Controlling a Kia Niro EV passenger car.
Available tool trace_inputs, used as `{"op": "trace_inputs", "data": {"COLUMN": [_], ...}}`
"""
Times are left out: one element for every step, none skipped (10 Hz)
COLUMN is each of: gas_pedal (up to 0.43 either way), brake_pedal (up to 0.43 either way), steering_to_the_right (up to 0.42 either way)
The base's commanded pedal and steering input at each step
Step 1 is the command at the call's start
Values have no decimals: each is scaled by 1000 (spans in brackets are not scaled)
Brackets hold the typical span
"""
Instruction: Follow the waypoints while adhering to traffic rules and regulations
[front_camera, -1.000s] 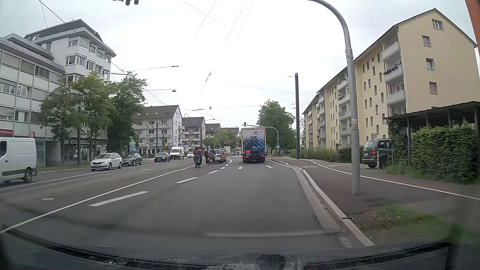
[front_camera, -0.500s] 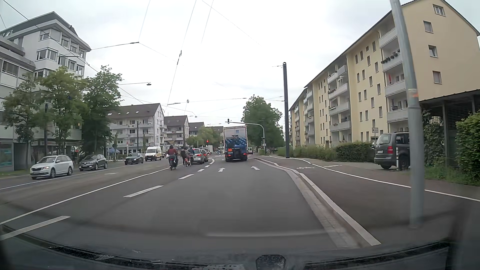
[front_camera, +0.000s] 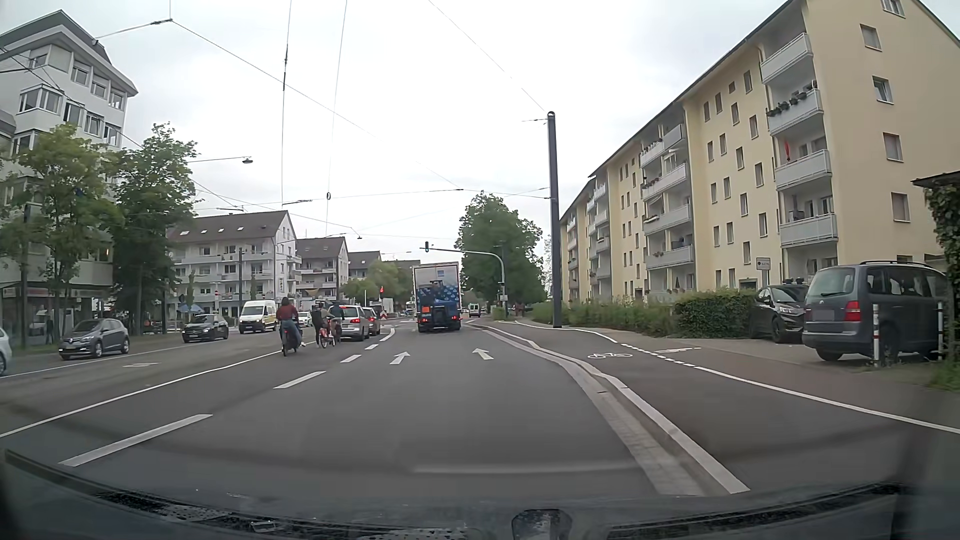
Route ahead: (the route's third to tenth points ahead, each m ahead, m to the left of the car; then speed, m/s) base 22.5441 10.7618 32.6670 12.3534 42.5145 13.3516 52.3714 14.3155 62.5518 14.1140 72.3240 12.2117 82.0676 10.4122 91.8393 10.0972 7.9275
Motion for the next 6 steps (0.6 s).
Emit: {"op": "trace_inputs", "data": {"gas_pedal": [59, 67, 67, 67, 67, 67], "brake_pedal": [0, 0, 0, 0, 0, 0], "steering_to_the_right": [18, 14, 12, 9, 3, -4]}}
